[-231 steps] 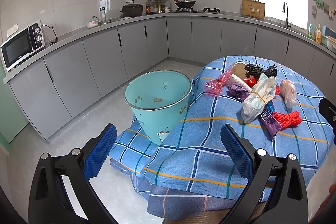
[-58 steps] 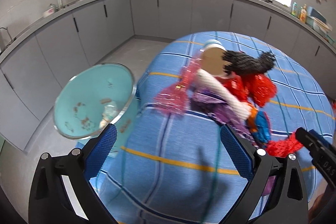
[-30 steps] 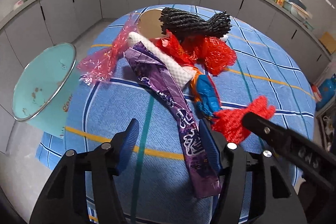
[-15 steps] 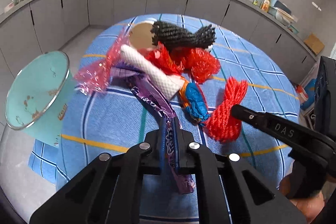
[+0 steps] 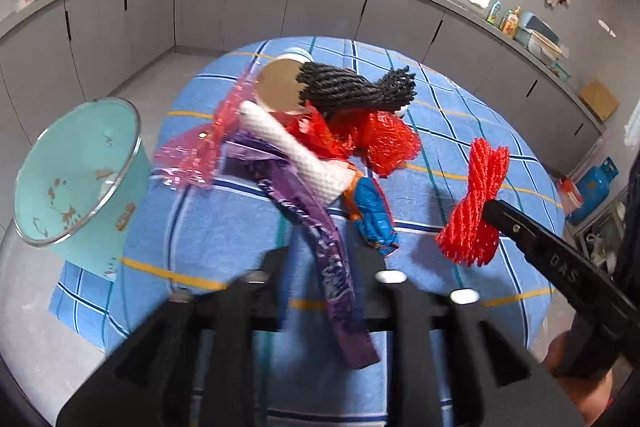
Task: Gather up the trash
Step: 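Lift both items over the teal bucket and release them inside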
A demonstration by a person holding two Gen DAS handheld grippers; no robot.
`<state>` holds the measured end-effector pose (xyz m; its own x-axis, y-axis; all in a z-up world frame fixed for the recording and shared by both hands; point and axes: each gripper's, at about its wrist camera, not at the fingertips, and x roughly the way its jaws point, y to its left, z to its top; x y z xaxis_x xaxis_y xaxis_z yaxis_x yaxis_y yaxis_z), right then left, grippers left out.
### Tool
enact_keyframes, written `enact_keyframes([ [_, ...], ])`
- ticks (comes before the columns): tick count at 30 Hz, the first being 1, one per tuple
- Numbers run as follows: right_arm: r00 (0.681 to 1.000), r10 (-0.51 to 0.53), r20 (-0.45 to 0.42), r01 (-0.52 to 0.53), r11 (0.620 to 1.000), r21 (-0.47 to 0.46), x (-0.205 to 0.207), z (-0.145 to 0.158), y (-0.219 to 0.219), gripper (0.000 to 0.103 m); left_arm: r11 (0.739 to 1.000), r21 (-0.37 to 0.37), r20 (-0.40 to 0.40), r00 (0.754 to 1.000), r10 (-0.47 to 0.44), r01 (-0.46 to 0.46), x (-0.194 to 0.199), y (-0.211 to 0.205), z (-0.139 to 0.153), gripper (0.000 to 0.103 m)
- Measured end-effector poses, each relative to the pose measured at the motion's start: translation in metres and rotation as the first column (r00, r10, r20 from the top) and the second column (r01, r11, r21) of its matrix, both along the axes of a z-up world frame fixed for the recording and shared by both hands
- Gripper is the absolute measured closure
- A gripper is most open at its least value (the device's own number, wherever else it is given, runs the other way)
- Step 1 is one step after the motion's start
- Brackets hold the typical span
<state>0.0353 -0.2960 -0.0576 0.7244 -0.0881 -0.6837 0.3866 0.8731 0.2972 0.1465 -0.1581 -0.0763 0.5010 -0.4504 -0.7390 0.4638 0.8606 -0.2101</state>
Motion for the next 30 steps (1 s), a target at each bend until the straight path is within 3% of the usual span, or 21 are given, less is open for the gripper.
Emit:
enact_keyframes([
  [4,1.0,0.0,-0.007,0.0,1.0,-0.004,0.0,-0.002,-0.003,0.092,0.999,0.033,-0.025,1.0,0.003,-0.002,0.002,-0.018,-0.011,0.055],
  [6,1.0,0.0,-0.013,0.0,1.0,0.005,0.0,-0.005,-0.004,0.092,0.997,0.072,-0.034,0.999,0.017,-0.015,0.004,-0.024,-0.019,0.055],
  [8,1.0,0.001,-0.016,-0.001,1.0,0.013,0.0,-0.007,-0.006,0.092,0.994,0.105,-0.062,0.998,0.032,-0.025,0.007,-0.025,-0.031,0.062],
  [10,1.0,0.003,-0.015,-0.003,1.0,0.013,0.0,-0.007,-0.005,0.092,0.992,0.126,-0.031,0.999,0.024,-0.02,0.004,-0.025,-0.03,0.084],
  [12,1.0,0.004,-0.012,-0.004,1.0,0.015,0.0,-0.007,-0.004,0.092,0.994,0.107,-0.041,0.999,0.022,-0.018,0.006,-0.02,-0.029,0.086],
  [21,0.998,0.011,0.065,-0.01,1.0,-0.02,-0.007,0.024,0.003,0.092,0.995,0.095,0.123,0.991,-0.05,0.039,-0.027,0.017,0.009,0.088],
  [30,0.985,0.126,0.119,-0.121,0.992,-0.047,0.012,0.048,0.04,0.092,0.997,0.059,0.258,0.965,0.041,-0.058,-0.024,0.073,0.052,0.088],
])
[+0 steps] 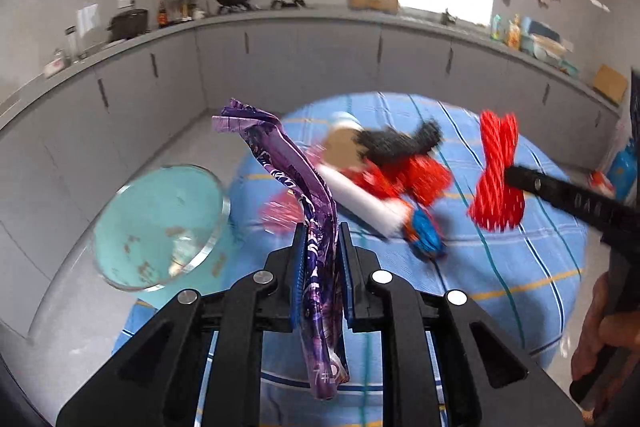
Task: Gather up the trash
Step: 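Lift both items over the teal bucket and release them inside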
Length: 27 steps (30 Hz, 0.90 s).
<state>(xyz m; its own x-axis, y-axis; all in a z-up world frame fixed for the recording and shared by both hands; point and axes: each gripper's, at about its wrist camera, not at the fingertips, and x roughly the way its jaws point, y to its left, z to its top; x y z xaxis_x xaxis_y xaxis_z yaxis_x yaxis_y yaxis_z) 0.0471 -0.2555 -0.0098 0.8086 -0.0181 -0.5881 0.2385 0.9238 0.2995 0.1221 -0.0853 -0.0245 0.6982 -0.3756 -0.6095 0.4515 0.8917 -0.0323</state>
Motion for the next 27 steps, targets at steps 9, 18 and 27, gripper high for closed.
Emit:
enact_keyframes([
  [9,0.98,0.196,0.028,-0.196,0.981,-0.009,0.052,0.01,0.071,0.092,0.98,-0.022,-0.021,0.98,0.199,-0.199,0.046,0.076,0.005,0.087],
  [18,0.941,0.339,-0.003,-0.339,0.941,-0.005,0.111,-0.002,0.145,0.092,0.958,0.017,-0.044,0.957,0.286,-0.286,0.089,0.121,-0.005,0.087],
  [27,0.914,0.401,-0.059,-0.402,0.915,-0.011,0.153,-0.018,0.177,0.092,0.958,0.052,-0.094,0.954,0.284,-0.281,0.121,0.131,-0.03,0.087],
])
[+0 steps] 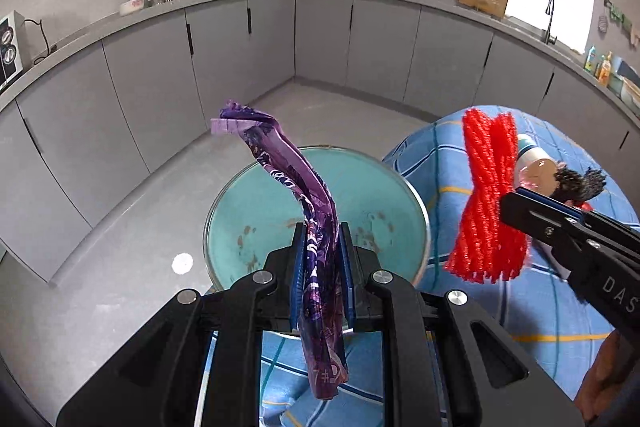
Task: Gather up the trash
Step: 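Lift both items over the teal bucket and release them inside, then grasp the pink cellophane with the left tool while the right tool grasps the black mesh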
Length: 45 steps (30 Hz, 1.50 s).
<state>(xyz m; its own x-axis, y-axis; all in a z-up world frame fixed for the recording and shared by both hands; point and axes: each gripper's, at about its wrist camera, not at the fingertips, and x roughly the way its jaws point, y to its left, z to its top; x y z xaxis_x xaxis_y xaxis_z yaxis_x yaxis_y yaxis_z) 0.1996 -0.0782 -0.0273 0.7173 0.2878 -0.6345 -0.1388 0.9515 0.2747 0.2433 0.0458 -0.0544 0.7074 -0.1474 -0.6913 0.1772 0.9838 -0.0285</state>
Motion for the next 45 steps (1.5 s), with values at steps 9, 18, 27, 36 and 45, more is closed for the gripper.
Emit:
enact_keyframes([
  [9,0.996,0.045,-0.072,-0.046,0.999,-0.023,0.027,-0.023,0.016,0.092,1.0,0.02,-0.048,0.999,-0.012,0.013,0.025,0.001,-0.019,0.087],
  [18,0.989,0.085,-0.123,-0.086,0.996,-0.005,0.041,-0.04,0.021,0.088,0.999,0.039,-0.078,0.996,-0.031,0.034,0.035,0.0,-0.034,0.084],
  [27,0.996,0.027,-0.086,-0.027,1.0,0.008,0.028,-0.032,0.005,0.062,0.996,0.09,-0.066,0.998,0.006,0.0,0.033,0.0,-0.034,0.049],
  [36,0.998,-0.058,-0.033,0.059,0.998,0.035,0.0,-0.016,-0.023,0.048,0.989,0.119,0.004,0.996,0.089,-0.089,0.015,-0.003,-0.012,0.019],
  [45,0.993,-0.122,0.005,0.122,0.992,0.043,-0.023,-0.002,-0.048,0.047,0.978,0.162,0.063,0.991,0.122,-0.131,-0.006,-0.022,0.01,0.006],
])
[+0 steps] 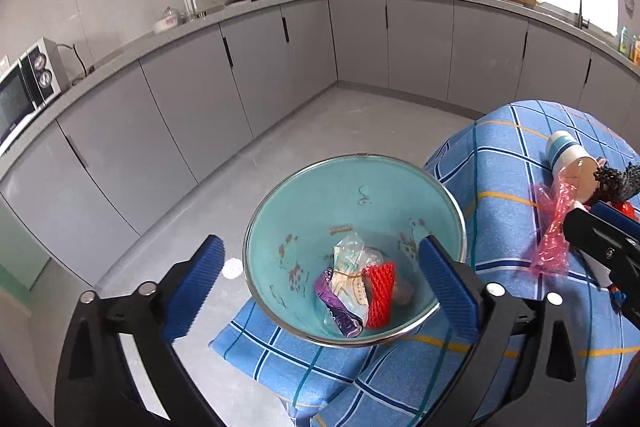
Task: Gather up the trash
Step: 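Grasp the pink cellophane with the left tool while the right tool grasps the black mesh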
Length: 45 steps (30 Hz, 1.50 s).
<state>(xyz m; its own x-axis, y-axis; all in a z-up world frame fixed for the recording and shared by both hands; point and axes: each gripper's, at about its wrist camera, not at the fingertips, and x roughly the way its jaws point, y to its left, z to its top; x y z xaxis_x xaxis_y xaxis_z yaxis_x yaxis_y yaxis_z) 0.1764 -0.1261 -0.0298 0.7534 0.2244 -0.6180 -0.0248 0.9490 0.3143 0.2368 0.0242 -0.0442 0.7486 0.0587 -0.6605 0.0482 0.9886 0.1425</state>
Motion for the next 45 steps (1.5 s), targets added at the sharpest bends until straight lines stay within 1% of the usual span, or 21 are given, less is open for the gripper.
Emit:
enact_keyframes([
  [4,0.999,-0.035,0.004,0.035,0.999,0.009,-0.01,0.002,-0.015,0.047,1.0,0.01,0.008,1.0,-0.015,0.015,-0.008,-0.015,0.007,0.006],
  [6,0.998,-0.054,0.014,0.054,0.998,0.009,-0.016,0.004,-0.023,0.045,1.0,0.005,0.008,1.0,-0.023,0.023,-0.011,-0.022,0.009,0.006],
  [8,0.997,-0.076,0.026,0.076,0.997,0.008,-0.023,0.006,-0.031,0.041,0.999,-0.003,0.009,0.999,-0.035,0.035,-0.015,-0.029,0.012,0.006],
  [13,0.991,-0.128,0.045,0.128,0.992,0.01,-0.038,0.009,-0.055,0.037,0.998,-0.009,0.013,0.998,-0.067,0.067,-0.022,-0.046,0.016,0.006],
  [19,0.978,-0.204,0.037,0.203,0.979,0.014,-0.06,0.002,-0.087,0.037,0.995,-0.012,0.014,0.995,-0.095,0.095,-0.028,-0.061,0.018,0.006],
  [27,0.954,-0.301,0.01,0.301,0.954,0.012,-0.086,-0.01,-0.131,0.037,0.991,-0.01,-0.017,0.991,-0.136,0.136,-0.034,-0.085,0.007,0.006],
  [30,0.947,-0.321,-0.002,0.321,0.947,0.012,-0.09,-0.015,-0.14,0.037,0.987,-0.027,-0.039,0.987,-0.159,0.158,-0.034,-0.094,0.001,0.006],
  [35,0.938,-0.347,-0.01,0.347,0.938,0.016,-0.093,-0.02,-0.154,0.037,0.981,-0.017,-0.048,0.98,-0.193,0.193,-0.033,-0.113,-0.006,0.006],
  [40,0.932,-0.362,-0.018,0.363,0.932,0.021,-0.087,-0.022,-0.163,0.037,0.976,-0.002,-0.055,0.974,-0.218,0.218,-0.027,-0.129,-0.013,0.006],
  [41,0.931,-0.365,-0.023,0.365,0.931,0.026,-0.085,-0.023,-0.165,0.037,0.975,0.0,-0.057,0.973,-0.224,0.224,-0.026,-0.131,-0.014,0.006],
  [45,0.928,-0.368,-0.052,0.372,0.923,0.098,-0.071,-0.024,-0.173,0.037,0.969,0.004,-0.067,0.967,-0.246,0.247,-0.015,-0.143,-0.019,0.007],
])
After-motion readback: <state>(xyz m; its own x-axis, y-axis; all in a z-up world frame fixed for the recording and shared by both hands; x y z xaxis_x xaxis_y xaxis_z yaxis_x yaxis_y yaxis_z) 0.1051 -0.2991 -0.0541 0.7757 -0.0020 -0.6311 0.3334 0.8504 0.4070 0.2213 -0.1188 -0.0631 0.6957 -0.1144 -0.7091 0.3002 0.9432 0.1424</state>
